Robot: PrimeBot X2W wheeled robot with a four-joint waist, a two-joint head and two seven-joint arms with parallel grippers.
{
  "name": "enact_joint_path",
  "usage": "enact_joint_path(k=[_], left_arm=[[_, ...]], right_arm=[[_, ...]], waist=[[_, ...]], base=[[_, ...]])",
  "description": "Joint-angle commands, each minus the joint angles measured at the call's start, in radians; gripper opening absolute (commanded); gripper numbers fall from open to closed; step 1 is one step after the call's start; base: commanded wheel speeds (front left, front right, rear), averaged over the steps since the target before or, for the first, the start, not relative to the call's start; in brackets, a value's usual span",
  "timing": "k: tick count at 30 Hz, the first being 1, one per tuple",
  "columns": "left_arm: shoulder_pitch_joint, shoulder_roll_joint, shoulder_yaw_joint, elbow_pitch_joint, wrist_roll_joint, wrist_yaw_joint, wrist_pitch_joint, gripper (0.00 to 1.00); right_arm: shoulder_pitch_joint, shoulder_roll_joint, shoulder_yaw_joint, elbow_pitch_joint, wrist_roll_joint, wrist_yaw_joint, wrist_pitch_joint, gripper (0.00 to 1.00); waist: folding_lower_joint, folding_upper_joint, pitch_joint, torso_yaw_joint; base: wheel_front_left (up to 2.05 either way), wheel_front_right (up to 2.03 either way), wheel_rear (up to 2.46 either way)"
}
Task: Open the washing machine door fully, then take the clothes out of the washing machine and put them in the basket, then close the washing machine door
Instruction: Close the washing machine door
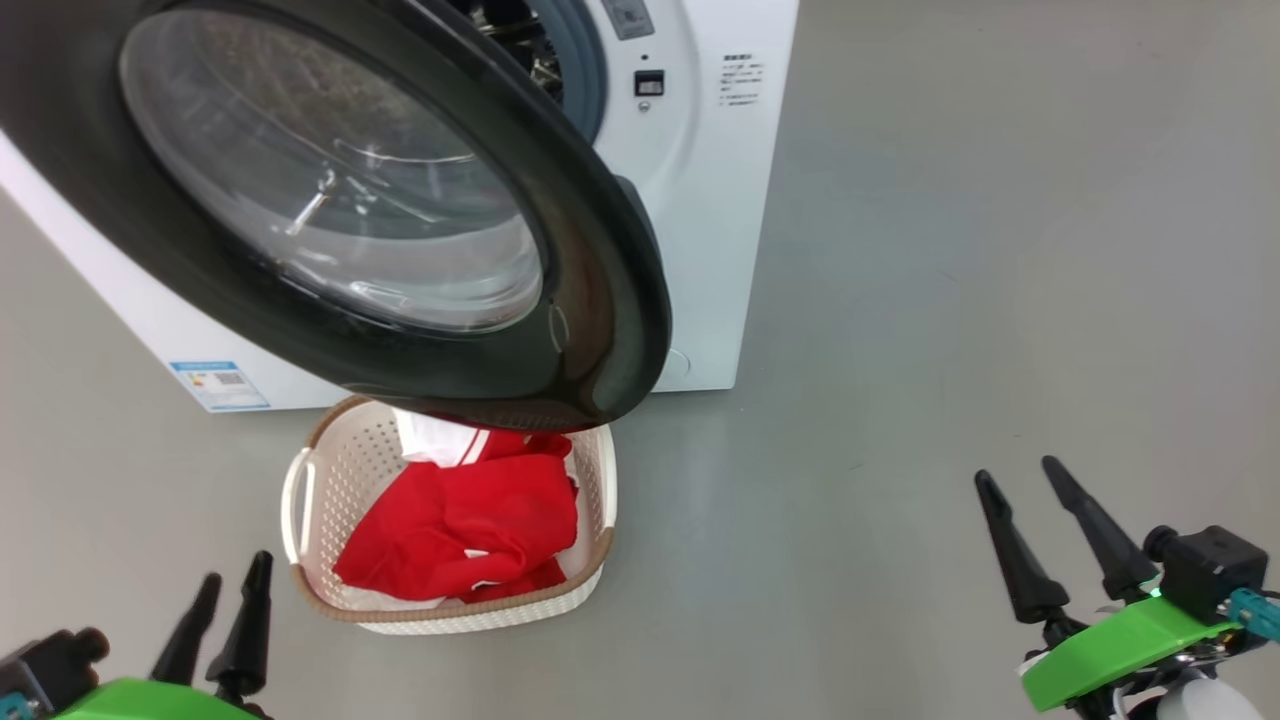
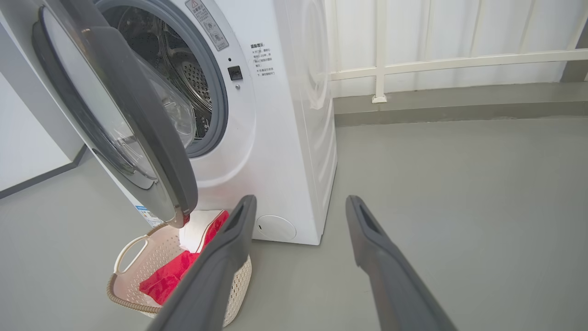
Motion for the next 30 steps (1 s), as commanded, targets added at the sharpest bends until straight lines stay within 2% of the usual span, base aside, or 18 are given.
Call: enact_joint_path(k=[1,5,6,7,12,17,23,25,30], left_arm=[[-0.020,0.022,0.076,-0.005,0.065,-0.003,-0.012,1.00],[-0.001,-0.029,0.178,-0.030,0.240,-0.003,-0.012,1.00],[-0.001,-0.029,0.178,-0.030,0.240,-0.003,-0.012,1.00],[0.006,-0.043,0.196,-0.047,0.290,-0.003,-0.012,1.00],[0.049,-0.135,0.342,-0.134,0.512,-0.003,-0.013,1.00],[0.098,-0.208,0.408,-0.191,0.711,-0.003,-0.013,1.00],[0.127,-0.275,0.478,-0.210,0.887,-0.003,-0.013,1.00],[0.129,-0.305,0.508,-0.201,0.906,-0.003,-0.013,1.00],[0.135,-0.335,0.533,-0.187,0.944,-0.003,-0.013,1.00]], right_arm=[[0.005,-0.020,0.004,-0.025,0.006,0.002,-0.012,1.00],[0.005,-0.024,-0.019,-0.031,0.009,0.002,-0.012,1.00],[0.005,-0.024,-0.019,-0.031,0.009,0.002,-0.012,1.00],[0.003,-0.024,-0.024,-0.033,0.010,0.002,-0.012,1.00],[-0.004,-0.026,-0.030,-0.037,0.009,0.002,-0.012,1.00],[0.001,-0.026,-0.030,-0.038,0.008,0.002,-0.012,1.00],[0.008,-0.023,-0.031,-0.035,0.007,0.002,-0.012,1.00],[0.008,-0.021,-0.031,-0.032,0.006,0.002,-0.012,1.00],[0.005,-0.017,-0.027,-0.028,0.004,0.002,-0.012,1.00]], waist=[[0.0000,0.0000,-0.002,-0.012],[0.0000,0.0000,0.003,-0.022],[0.0000,0.0000,0.003,-0.022],[0.0000,0.0000,0.005,-0.024],[0.0000,0.0000,0.007,-0.029],[0.0000,0.0000,0.003,-0.030],[0.0000,0.0000,0.004,-0.026],[0.0000,0.0000,0.006,-0.023],[0.0000,0.0000,0.009,-0.023]], base=[[0.00,0.00,0.00],[0.00,0.00,0.00],[0.00,0.00,0.00],[0.00,0.00,0.00],[0.00,0.00,0.00],[0.00,0.00,0.00],[0.00,0.00,0.00],[0.00,0.00,0.00],[0.00,0.00,0.00]])
